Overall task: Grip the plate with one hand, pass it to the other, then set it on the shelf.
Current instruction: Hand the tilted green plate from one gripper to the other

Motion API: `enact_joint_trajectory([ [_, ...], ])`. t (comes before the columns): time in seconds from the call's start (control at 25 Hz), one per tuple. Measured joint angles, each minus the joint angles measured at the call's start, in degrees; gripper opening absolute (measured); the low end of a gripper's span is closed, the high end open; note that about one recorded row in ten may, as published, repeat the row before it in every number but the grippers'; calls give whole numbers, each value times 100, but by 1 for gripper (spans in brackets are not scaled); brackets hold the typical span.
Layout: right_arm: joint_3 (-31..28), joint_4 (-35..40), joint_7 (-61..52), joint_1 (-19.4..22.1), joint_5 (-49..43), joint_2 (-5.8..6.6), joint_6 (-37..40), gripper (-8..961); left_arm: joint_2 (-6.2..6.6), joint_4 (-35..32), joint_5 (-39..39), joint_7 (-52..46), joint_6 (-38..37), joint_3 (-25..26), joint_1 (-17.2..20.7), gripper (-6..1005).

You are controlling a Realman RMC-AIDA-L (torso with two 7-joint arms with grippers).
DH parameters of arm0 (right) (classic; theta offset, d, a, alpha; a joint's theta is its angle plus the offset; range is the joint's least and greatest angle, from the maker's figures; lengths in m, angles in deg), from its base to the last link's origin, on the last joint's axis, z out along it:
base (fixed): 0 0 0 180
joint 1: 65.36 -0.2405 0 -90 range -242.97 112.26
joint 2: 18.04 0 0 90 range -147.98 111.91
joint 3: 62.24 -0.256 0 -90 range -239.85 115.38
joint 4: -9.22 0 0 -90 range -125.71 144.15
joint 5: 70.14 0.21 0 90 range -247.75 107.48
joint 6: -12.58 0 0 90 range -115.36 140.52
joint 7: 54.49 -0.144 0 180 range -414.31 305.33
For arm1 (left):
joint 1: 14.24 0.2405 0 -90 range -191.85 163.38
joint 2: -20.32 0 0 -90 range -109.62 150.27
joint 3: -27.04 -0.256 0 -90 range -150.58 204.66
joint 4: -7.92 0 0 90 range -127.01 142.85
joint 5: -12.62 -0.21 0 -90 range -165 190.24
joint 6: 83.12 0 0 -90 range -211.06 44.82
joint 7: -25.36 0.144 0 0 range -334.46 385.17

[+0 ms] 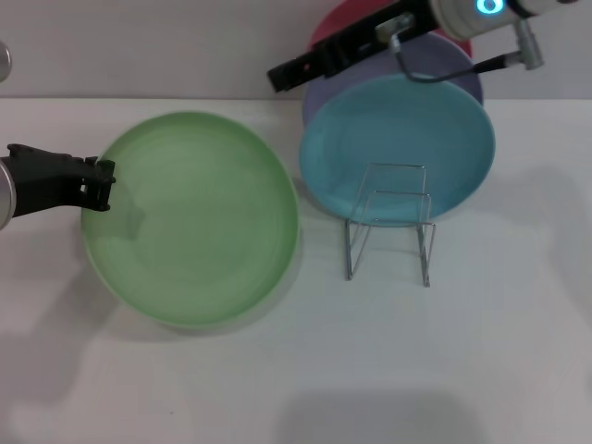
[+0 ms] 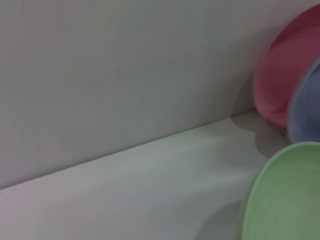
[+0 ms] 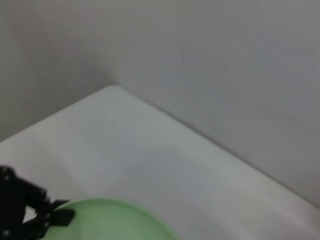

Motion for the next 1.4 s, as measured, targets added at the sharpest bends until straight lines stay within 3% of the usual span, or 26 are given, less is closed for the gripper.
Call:
enact_joint_trajectory([
  [0.48, 266, 1060, 500, -675, -69, -151, 153, 818, -9, 13, 42, 0, -31, 0, 5, 67],
  [1.08, 823, 1587, 669, -800, -244, -254, 828, 817, -4, 22, 185, 0, -15, -5, 19, 90],
  [1.4, 835, 1775, 702, -844, -225, -264, 997, 811, 0, 31, 243, 64, -12, 0, 19, 103],
])
